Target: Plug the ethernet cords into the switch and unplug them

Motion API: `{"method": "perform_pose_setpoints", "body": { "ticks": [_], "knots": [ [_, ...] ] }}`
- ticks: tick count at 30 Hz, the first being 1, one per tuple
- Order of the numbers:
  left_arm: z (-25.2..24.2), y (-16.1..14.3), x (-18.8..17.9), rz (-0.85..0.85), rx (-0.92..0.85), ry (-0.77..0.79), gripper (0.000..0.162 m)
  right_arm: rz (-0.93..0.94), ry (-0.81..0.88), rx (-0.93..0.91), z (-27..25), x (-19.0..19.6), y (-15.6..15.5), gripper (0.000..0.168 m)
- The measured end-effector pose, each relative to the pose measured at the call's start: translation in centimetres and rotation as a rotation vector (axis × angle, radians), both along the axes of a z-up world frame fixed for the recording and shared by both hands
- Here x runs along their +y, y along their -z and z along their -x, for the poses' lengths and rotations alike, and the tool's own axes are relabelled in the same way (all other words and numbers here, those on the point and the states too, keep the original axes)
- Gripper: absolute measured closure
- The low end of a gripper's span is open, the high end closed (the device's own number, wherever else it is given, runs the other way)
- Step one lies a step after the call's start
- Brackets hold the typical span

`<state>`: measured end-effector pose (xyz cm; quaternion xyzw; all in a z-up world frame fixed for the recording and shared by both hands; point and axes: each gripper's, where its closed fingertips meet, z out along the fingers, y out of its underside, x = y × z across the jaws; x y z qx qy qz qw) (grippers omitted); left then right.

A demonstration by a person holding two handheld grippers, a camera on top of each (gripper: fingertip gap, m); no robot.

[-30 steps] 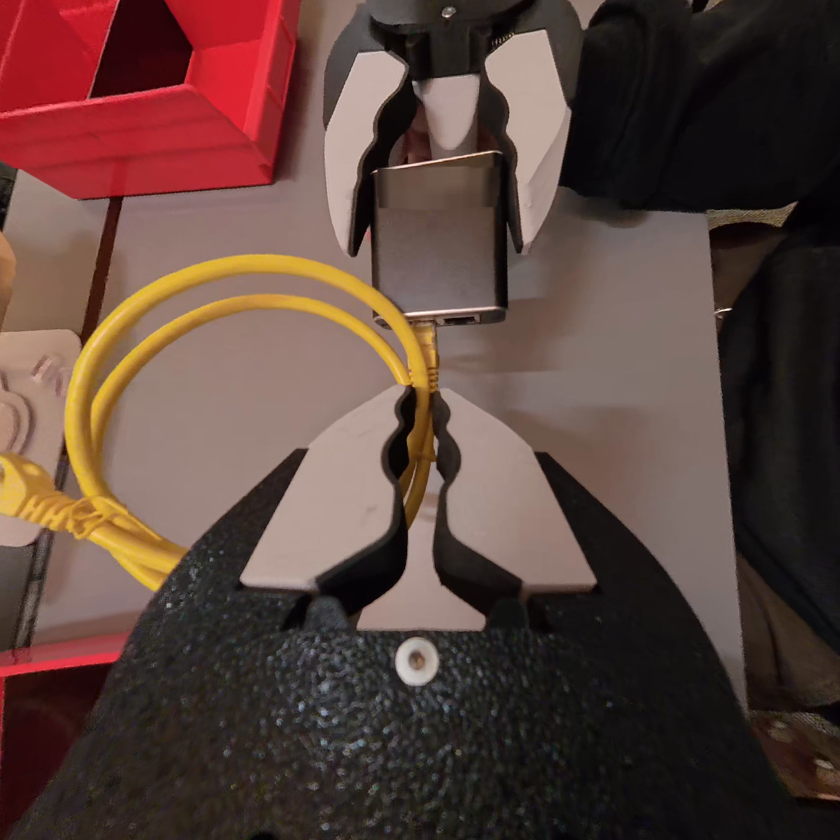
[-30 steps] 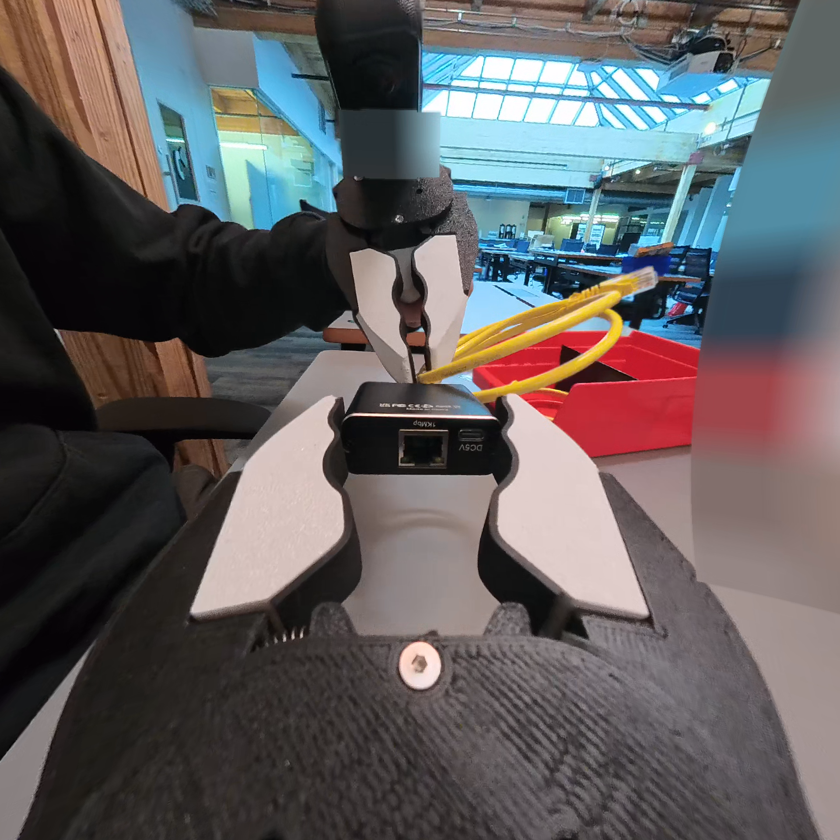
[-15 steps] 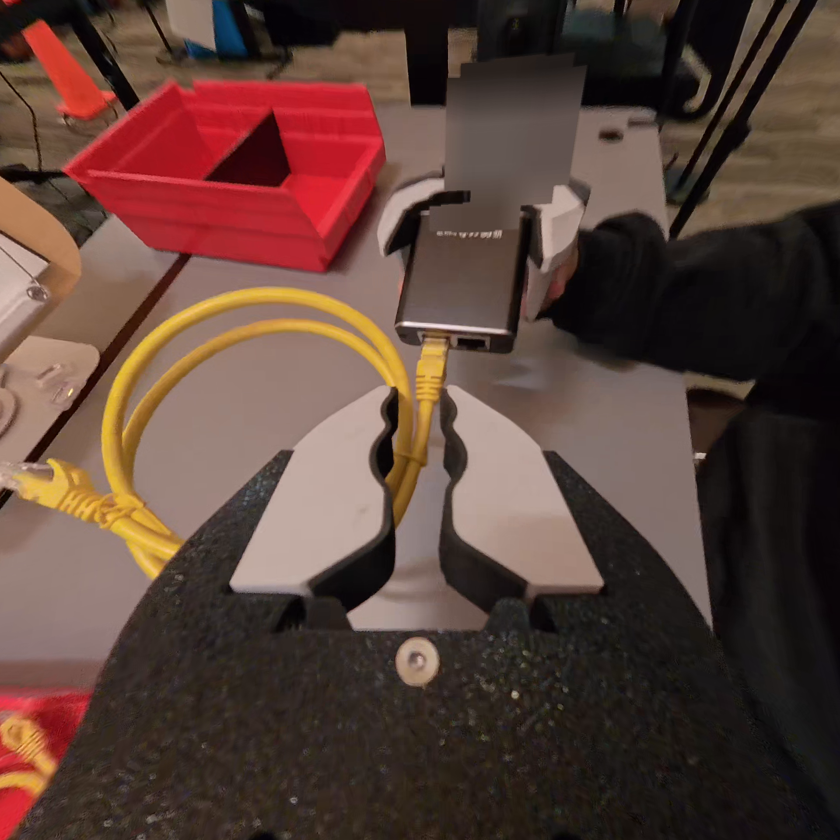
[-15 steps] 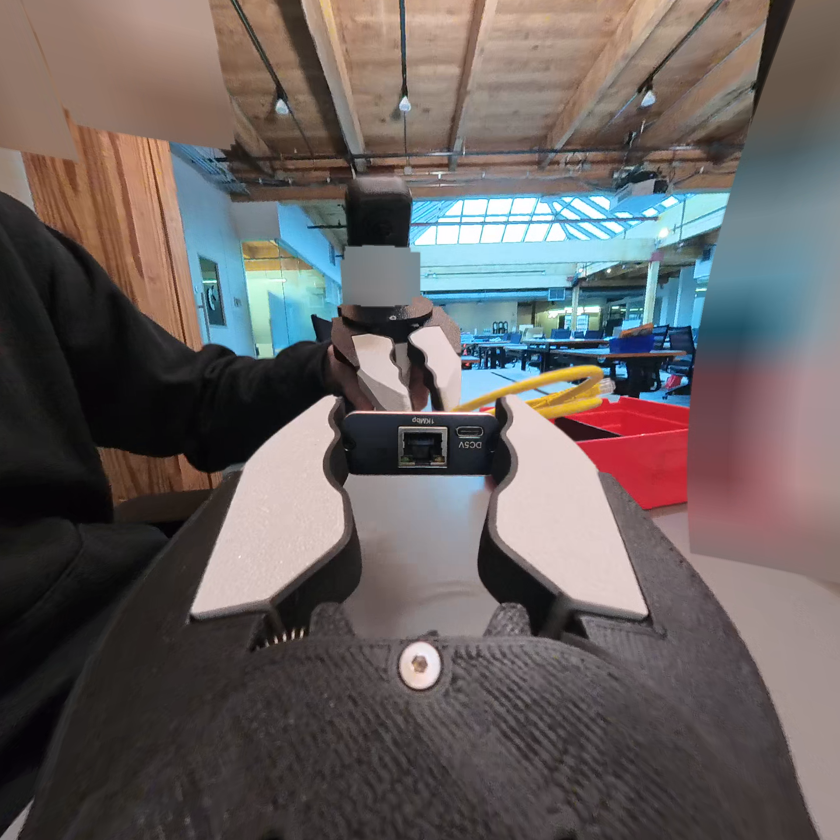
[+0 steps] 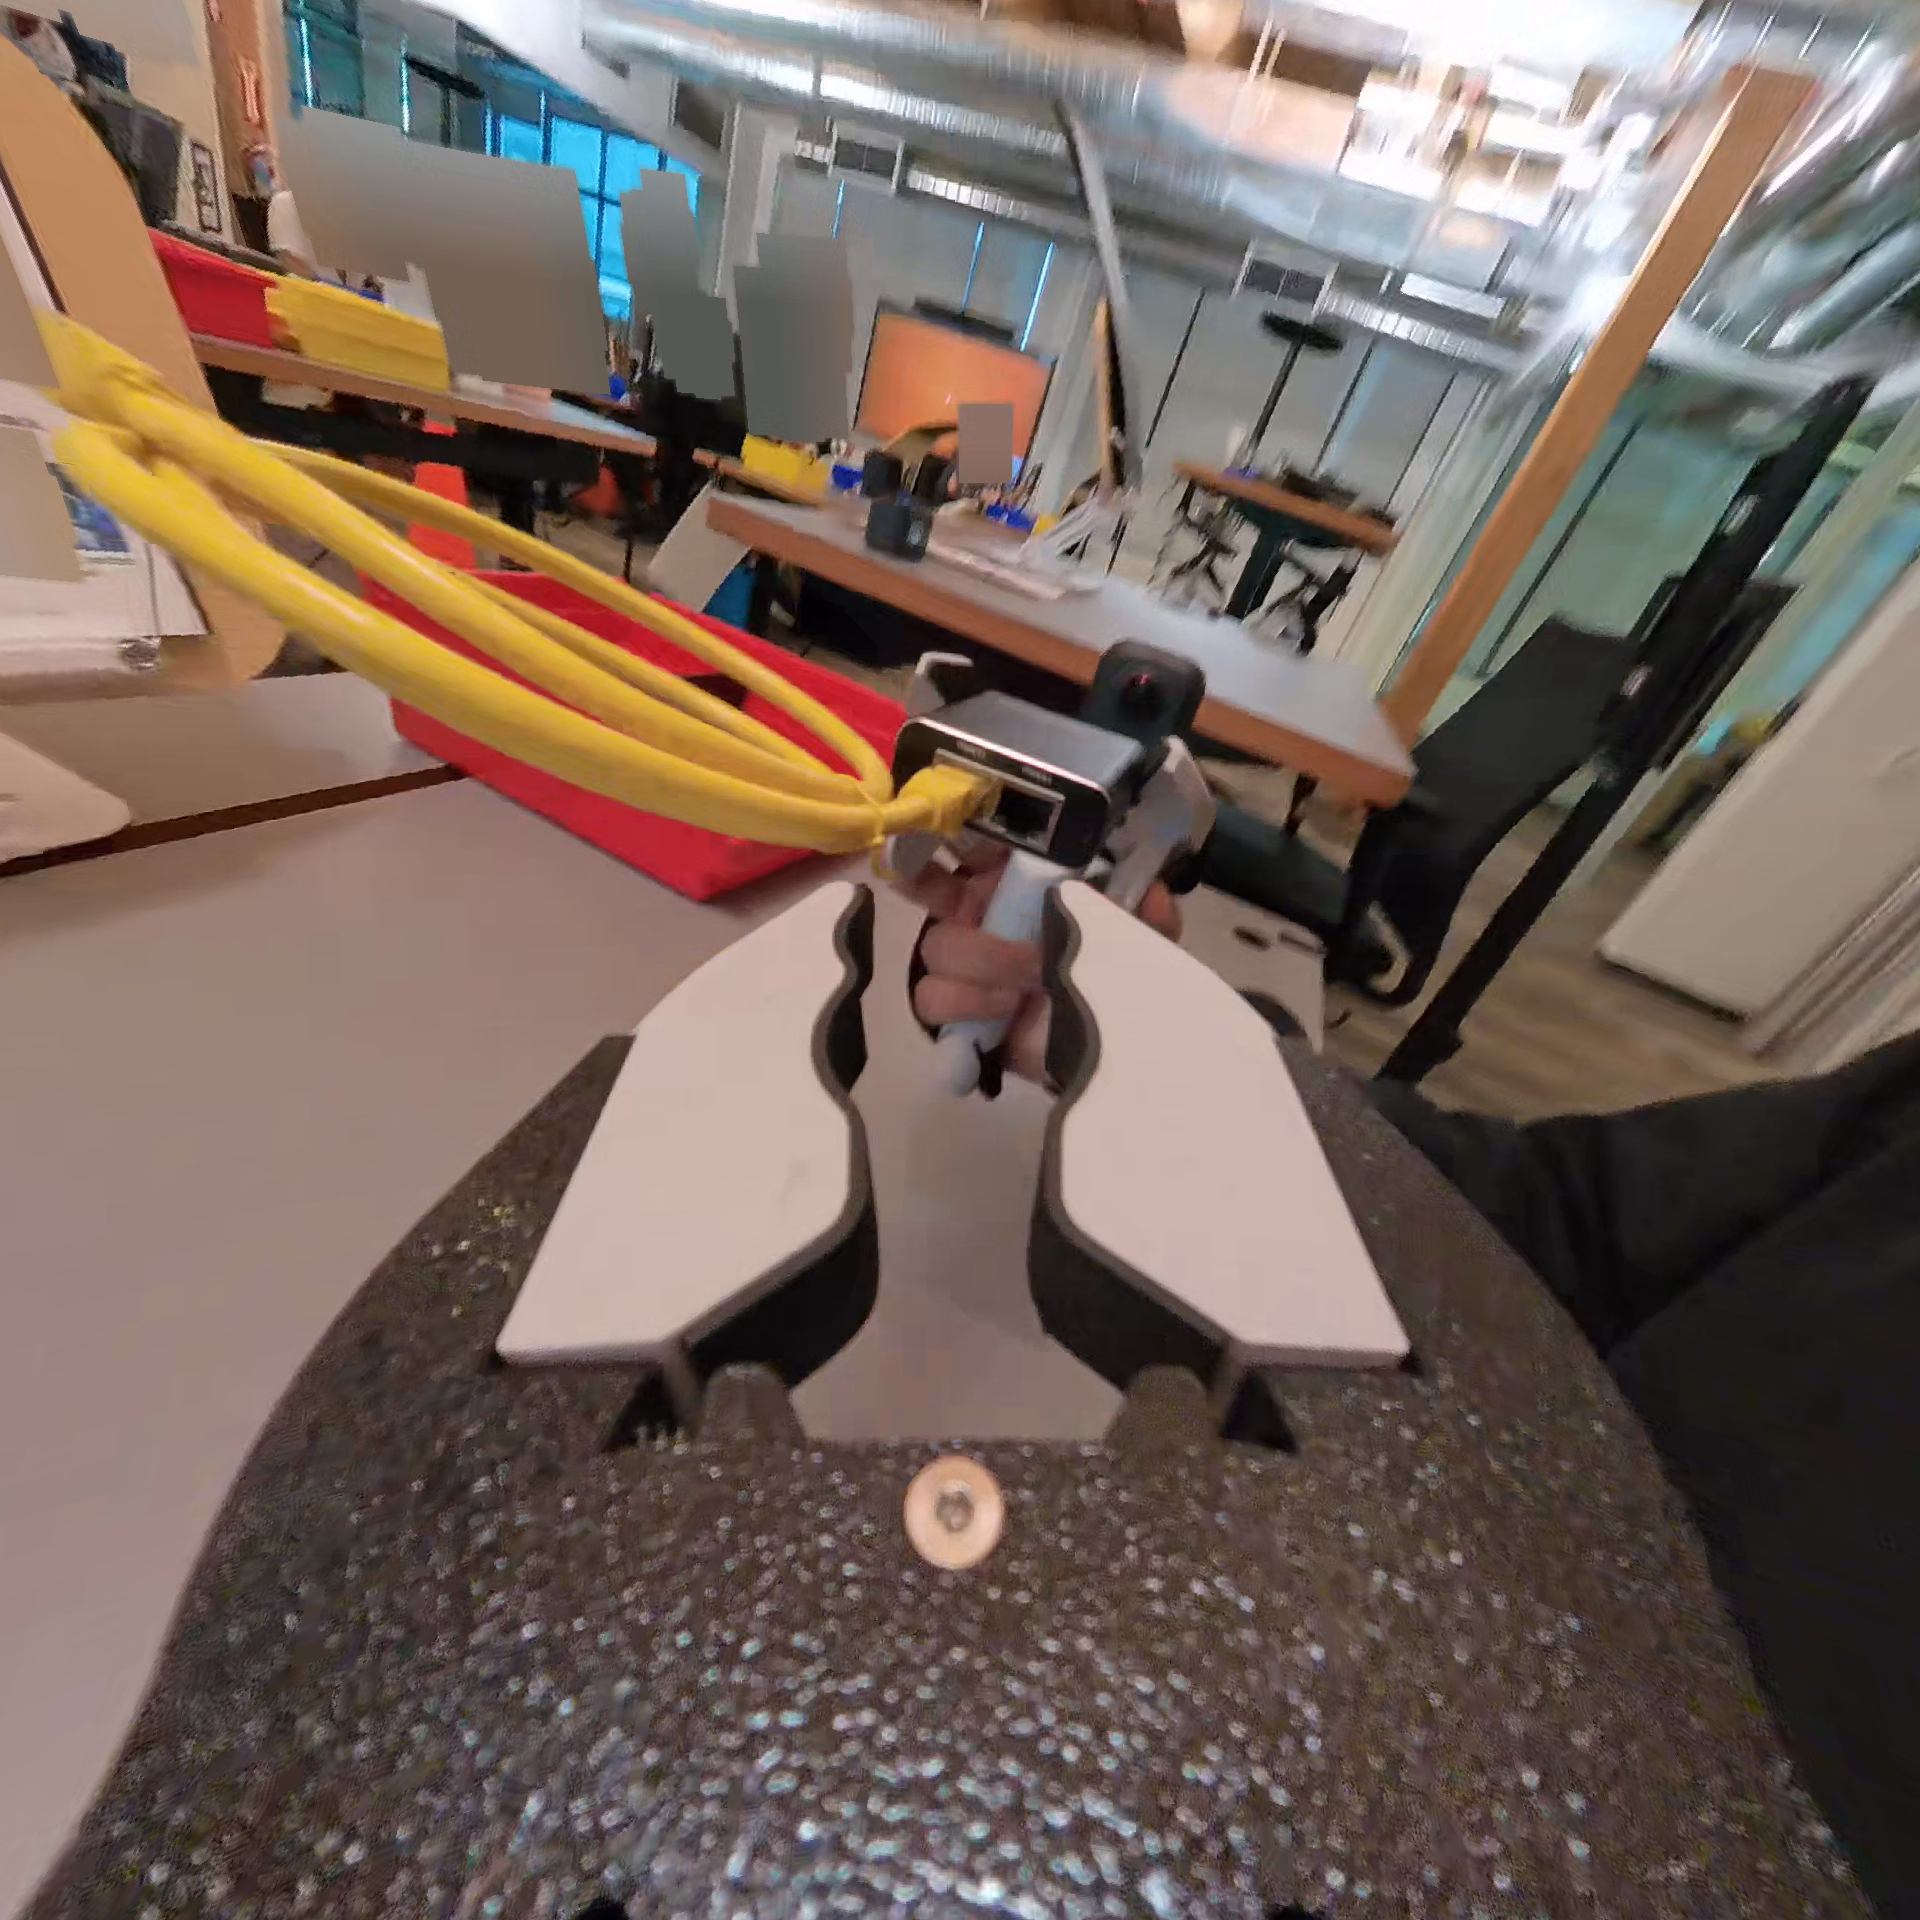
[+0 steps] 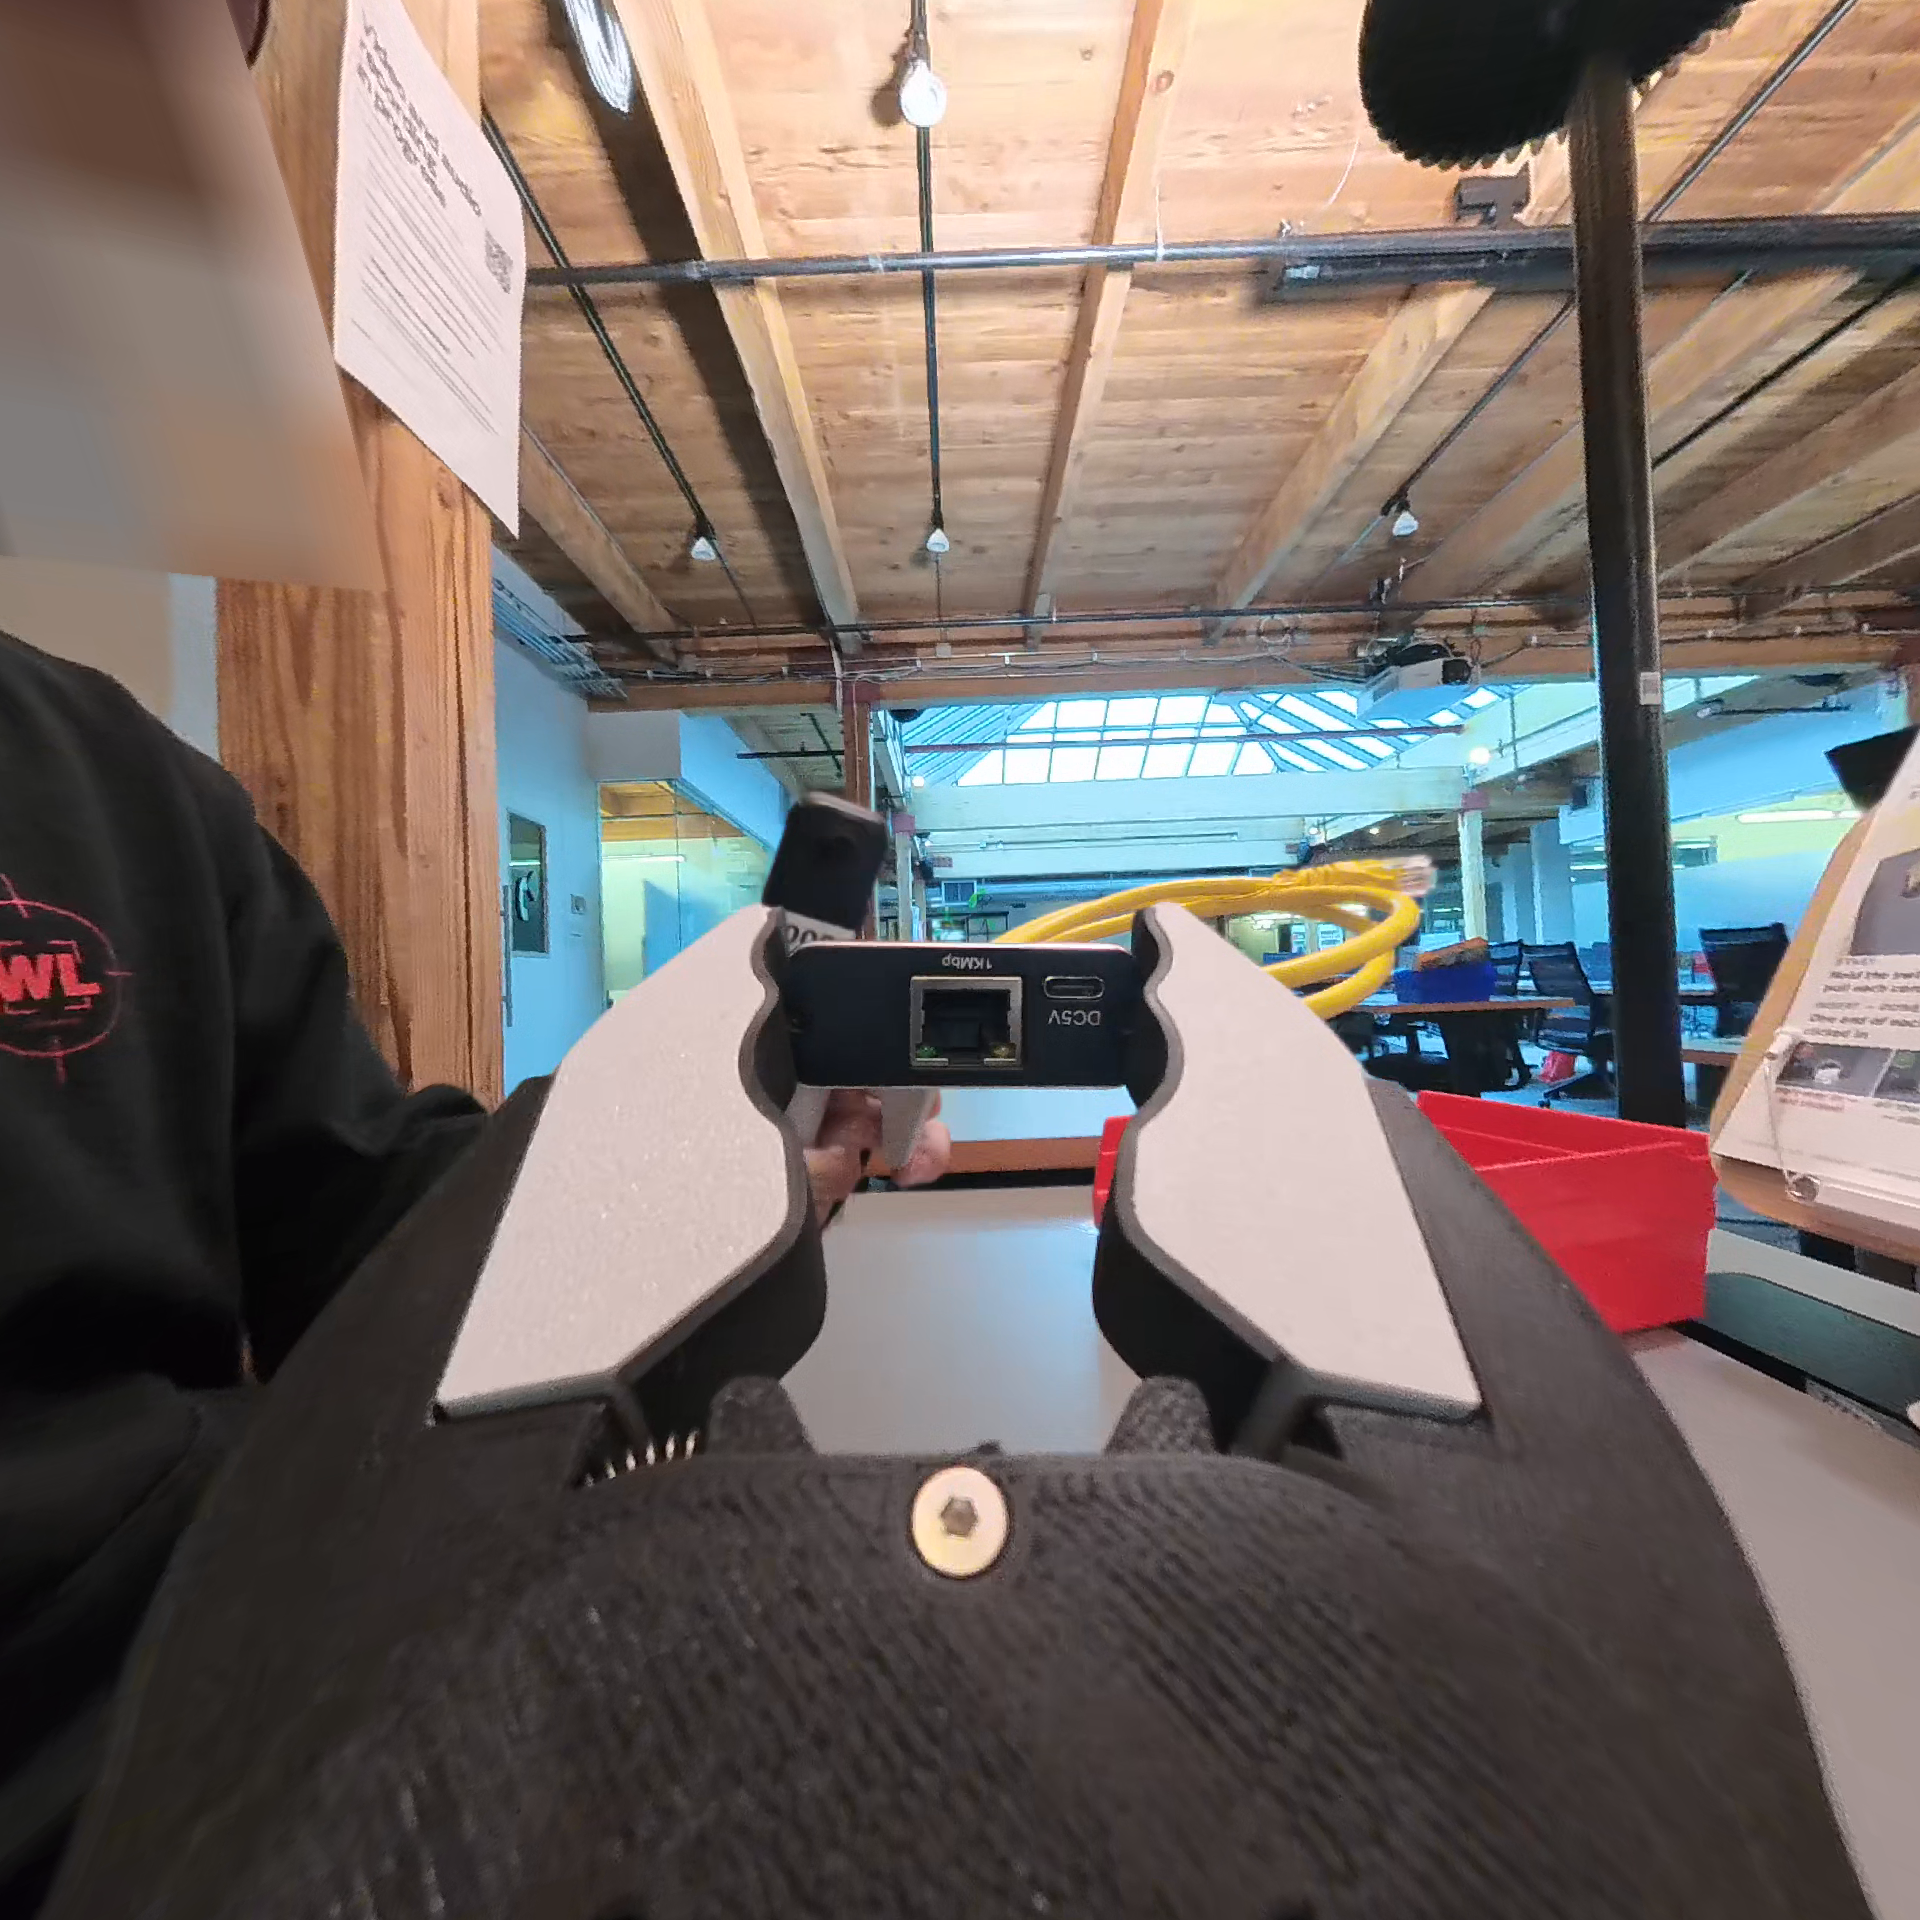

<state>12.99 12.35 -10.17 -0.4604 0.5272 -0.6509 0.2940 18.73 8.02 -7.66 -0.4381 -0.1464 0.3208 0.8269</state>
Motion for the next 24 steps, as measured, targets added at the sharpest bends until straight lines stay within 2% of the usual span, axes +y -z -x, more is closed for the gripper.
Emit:
{"method": "perform_pose_setpoints", "body": {
  "ticks": [2, 5, 10, 24],
  "knots": [
    [-0.6, -0.2, 0.1, 0.041, -0.038, -0.016, 0.128, -0.012, -0.019, 0.002, 0.5, 0.0, -0.2, 0.104],
    [-1.3, -0.4, 0.6, 0.016, -0.090, -0.057, 0.120, -0.026, -0.041, 0.011, 1.0, -0.1, -0.5, 0.104],
    [-0.9, -1.9, 0.1, 0.001, -0.274, -0.046, 0.133, -0.037, -0.094, 0.047, 1.4, 0.0, -0.5, 0.105],
    [-1.3, -0.7, 0.3, -0.039, -0.245, 0.041, 0.142, -0.004, -0.092, 0.027, 1.3, 0.3, 0.1, 0.104]
  ]
}}
